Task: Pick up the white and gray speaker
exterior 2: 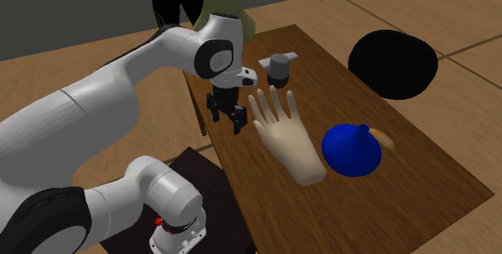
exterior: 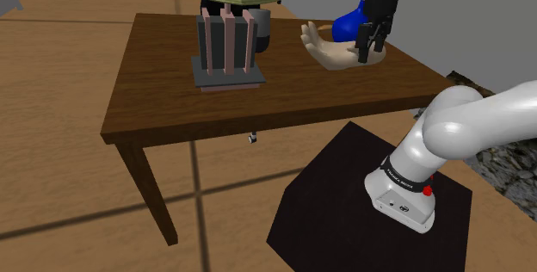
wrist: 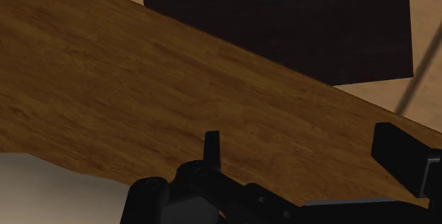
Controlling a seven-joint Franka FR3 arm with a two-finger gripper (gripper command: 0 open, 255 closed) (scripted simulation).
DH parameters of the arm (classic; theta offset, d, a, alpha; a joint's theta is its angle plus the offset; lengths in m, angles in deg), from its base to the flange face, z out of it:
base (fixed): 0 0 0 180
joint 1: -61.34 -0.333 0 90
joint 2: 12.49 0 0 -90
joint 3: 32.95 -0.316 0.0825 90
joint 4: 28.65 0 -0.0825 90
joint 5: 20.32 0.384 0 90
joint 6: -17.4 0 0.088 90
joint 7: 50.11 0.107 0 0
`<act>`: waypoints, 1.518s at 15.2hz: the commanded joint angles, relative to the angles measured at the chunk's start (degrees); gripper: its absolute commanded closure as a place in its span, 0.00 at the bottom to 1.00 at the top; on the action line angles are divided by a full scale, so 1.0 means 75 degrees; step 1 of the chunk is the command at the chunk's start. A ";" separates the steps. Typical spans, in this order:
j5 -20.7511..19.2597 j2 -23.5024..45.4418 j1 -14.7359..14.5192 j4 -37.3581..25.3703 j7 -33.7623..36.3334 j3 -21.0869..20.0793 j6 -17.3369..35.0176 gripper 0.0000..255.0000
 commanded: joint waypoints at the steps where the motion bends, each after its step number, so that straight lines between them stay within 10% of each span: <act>1: 0.0000 0.0000 0.0000 0.0000 0.0000 0.0000 0.0000 0.00; 23: 0.0924 0.6202 -0.0299 -0.6073 -0.1129 0.0414 0.1011 0.00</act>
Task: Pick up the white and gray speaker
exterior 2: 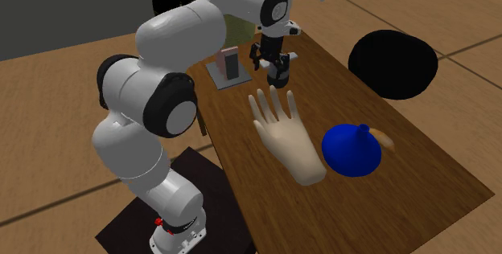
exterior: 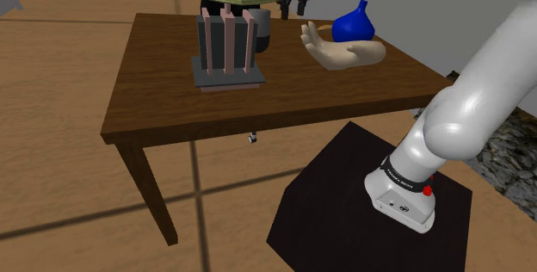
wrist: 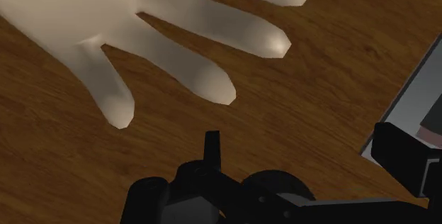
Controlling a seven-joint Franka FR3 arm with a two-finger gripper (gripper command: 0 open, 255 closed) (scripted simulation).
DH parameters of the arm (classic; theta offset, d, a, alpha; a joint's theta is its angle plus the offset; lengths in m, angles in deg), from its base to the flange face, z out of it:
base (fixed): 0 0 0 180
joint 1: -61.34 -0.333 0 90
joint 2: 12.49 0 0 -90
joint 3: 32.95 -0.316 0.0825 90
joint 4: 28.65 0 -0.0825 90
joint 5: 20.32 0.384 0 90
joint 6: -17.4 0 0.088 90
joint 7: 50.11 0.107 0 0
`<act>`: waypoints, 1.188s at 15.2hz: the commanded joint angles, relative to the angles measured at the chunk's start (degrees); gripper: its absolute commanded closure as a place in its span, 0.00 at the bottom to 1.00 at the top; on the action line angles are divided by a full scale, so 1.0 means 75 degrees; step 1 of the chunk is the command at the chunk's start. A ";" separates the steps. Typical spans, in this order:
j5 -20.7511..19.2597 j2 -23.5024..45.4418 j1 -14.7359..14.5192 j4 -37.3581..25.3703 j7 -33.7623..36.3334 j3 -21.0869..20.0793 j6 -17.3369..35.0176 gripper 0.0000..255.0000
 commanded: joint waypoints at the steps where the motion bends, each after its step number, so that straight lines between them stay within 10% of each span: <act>1: 0.0128 0.0617 0.0009 -0.0786 -0.0119 0.0011 -0.0090 0.00; 7: 0.0503 0.2583 0.0111 -0.3703 -0.0369 -0.0026 -0.0838 0.00; 16: 0.0485 0.2368 0.0084 -0.2600 -0.0395 -0.0034 0.0050 0.00; 17: 0.0485 0.2368 0.0089 -0.2607 -0.0401 -0.0032 0.0043 1.00; 18: 0.0485 0.2374 0.0091 -0.2615 -0.0404 -0.0031 0.0041 1.00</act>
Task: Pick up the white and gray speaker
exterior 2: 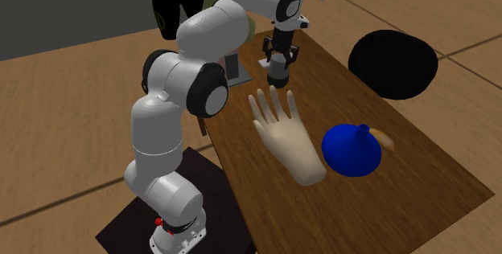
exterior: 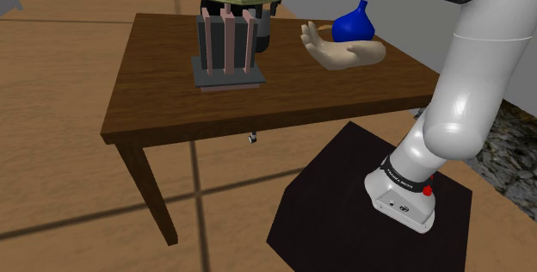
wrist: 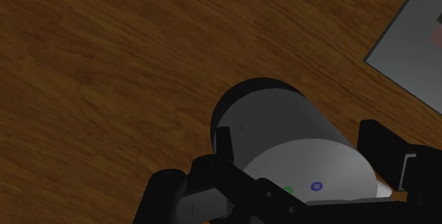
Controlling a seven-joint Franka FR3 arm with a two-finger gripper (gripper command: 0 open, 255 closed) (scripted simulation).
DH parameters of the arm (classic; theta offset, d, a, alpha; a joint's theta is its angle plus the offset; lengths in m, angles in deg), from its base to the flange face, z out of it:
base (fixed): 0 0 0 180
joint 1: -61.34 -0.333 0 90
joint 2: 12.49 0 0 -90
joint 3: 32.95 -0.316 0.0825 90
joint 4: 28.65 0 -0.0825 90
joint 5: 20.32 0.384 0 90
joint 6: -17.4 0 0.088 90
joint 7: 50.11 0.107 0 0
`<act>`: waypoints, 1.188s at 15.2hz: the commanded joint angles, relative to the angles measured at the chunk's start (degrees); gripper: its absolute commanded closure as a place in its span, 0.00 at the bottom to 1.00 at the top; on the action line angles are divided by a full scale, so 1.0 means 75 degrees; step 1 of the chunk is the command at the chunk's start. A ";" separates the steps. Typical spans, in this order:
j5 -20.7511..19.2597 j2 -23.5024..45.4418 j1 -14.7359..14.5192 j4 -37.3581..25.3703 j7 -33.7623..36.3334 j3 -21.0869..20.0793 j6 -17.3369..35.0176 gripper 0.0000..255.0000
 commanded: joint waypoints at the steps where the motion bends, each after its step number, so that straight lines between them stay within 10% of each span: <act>1: 0.0001 0.0015 0.0001 0.0008 -0.0002 -0.0001 0.0008 1.00; 18: 0.0027 0.0327 0.0037 -0.1488 0.0042 0.0000 -0.1176 1.00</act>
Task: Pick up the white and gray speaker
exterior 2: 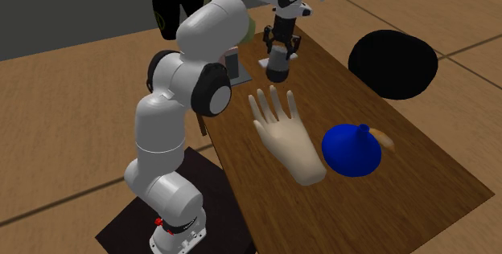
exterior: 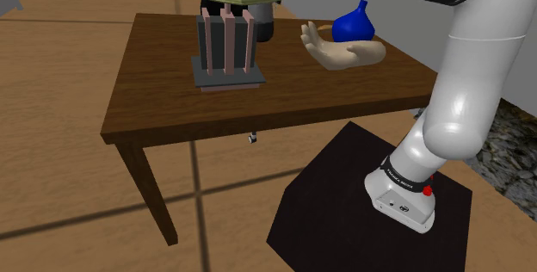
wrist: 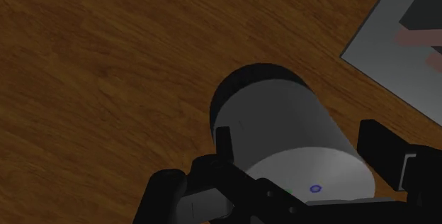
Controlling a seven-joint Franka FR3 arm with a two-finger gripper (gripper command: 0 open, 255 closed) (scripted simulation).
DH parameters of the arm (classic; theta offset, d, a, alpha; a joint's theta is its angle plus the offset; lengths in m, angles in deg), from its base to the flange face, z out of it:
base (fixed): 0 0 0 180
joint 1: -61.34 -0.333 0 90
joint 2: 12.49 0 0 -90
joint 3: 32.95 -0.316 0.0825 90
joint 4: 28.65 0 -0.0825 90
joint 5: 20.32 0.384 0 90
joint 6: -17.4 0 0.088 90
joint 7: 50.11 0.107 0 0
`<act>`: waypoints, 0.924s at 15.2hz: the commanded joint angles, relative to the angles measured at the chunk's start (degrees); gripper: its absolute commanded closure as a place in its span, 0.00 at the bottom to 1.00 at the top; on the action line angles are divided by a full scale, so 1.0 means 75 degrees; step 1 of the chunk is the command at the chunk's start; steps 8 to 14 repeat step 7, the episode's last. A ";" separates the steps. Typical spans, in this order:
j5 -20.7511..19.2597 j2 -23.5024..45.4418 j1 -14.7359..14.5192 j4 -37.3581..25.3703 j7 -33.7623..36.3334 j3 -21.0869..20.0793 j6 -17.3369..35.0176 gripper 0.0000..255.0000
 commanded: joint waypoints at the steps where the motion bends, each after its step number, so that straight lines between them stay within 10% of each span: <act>1: 0.0007 0.0063 0.0009 -0.0318 0.0008 0.0000 -0.0250 1.00; 14: 0.0034 0.0343 0.0043 -0.1192 0.0026 -0.0001 -0.0844 1.00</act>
